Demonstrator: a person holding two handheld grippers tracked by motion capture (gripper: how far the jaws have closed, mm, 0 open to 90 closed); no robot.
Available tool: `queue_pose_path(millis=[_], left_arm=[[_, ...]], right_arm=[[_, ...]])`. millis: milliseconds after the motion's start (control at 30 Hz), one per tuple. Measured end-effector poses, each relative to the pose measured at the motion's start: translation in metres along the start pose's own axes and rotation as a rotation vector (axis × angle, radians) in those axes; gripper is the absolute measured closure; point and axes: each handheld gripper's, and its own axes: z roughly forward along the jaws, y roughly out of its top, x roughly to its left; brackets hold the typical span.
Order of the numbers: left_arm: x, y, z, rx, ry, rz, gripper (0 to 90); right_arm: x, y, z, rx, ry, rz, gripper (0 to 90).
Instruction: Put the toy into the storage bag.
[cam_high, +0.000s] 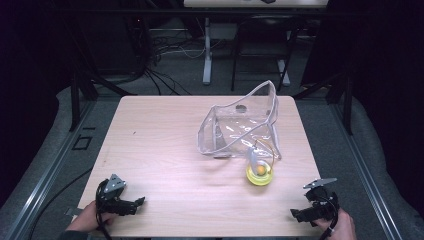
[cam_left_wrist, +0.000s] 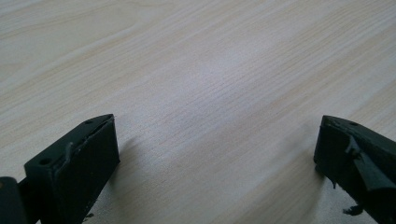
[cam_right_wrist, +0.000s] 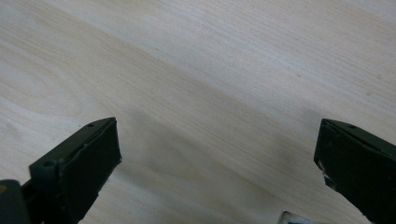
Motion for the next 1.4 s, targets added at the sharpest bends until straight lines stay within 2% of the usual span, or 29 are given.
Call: queue_pose_path(millis=[133,200,267,533,800,933,1233,1400], left_arm=[[0.000,0.000,0.000,0.000,0.000,0.000,0.0],[0.000,0.000,0.000,0.000,0.000,0.000,0.0],[0.000,0.000,0.000,0.000,0.000,0.000,0.0],[0.000,0.000,0.000,0.000,0.000,-0.002,0.0],[0.000,0.000,0.000,0.001,0.000,0.000,0.0],[0.000,0.000,0.000,0.002,0.000,0.000,0.0],[0.000,0.000,0.000,0.002,0.000,0.001,0.0],[0.000,0.000,0.000,0.001,0.000,-0.003,0.0]], right_arm=[[0.001,0.001,-0.001,-0.004,0.009,-0.009,0.0],[0.003,0.002,-0.001,-0.029,0.007,-0.002,0.0],[0.004,0.004,-0.003,-0.018,0.007,-0.022,0.0],[0.009,0.007,-0.005,-0.061,0.058,-0.048,0.0],[0.012,0.019,-0.007,-0.115,0.041,-0.067,0.0],[0.011,0.024,-0.006,-0.117,0.043,-0.073,0.0],[0.011,0.042,-0.015,-0.203,0.036,-0.068,0.0],[0.013,0.051,-0.019,-0.228,0.032,-0.079,0.0]])
